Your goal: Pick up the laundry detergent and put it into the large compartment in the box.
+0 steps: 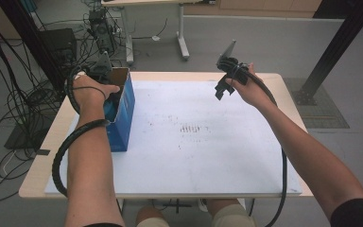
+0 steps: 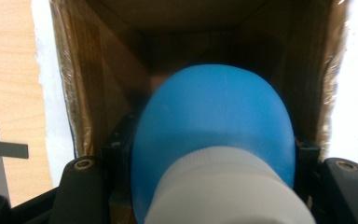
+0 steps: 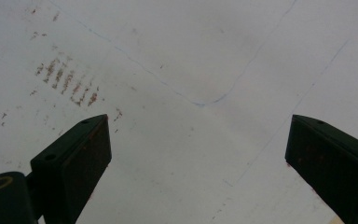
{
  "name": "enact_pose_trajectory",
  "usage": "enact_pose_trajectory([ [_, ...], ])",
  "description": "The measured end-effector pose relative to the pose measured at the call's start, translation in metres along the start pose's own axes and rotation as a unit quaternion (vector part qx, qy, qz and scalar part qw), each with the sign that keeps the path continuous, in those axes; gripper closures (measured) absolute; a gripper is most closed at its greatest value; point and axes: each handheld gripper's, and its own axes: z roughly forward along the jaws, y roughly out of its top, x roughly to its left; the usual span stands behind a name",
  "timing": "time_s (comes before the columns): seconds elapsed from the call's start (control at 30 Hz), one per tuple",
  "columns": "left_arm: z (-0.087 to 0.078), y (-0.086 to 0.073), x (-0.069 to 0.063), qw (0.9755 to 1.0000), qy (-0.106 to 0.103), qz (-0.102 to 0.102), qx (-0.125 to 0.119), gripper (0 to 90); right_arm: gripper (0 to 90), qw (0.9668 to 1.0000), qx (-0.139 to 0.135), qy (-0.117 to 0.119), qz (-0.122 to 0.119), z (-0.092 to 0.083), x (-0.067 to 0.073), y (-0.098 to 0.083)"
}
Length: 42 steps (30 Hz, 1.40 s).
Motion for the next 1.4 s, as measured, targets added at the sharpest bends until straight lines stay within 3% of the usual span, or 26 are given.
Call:
enact_pose_trajectory([
  [0.37, 0.009, -0.001, -0.002, 0.9999, 0.002, 0.011, 0.004, 37.4, 7.0, 1.0, 0.0, -0.001, 0.001, 0.002, 0.003, 0.001],
  [1.4, 0.011, -0.002, -0.001, 1.0, 0.001, 0.007, -0.003, 37.1, 6.9, 1.0, -0.005, 0.001, 0.003, -0.001, 0.0, -0.002],
])
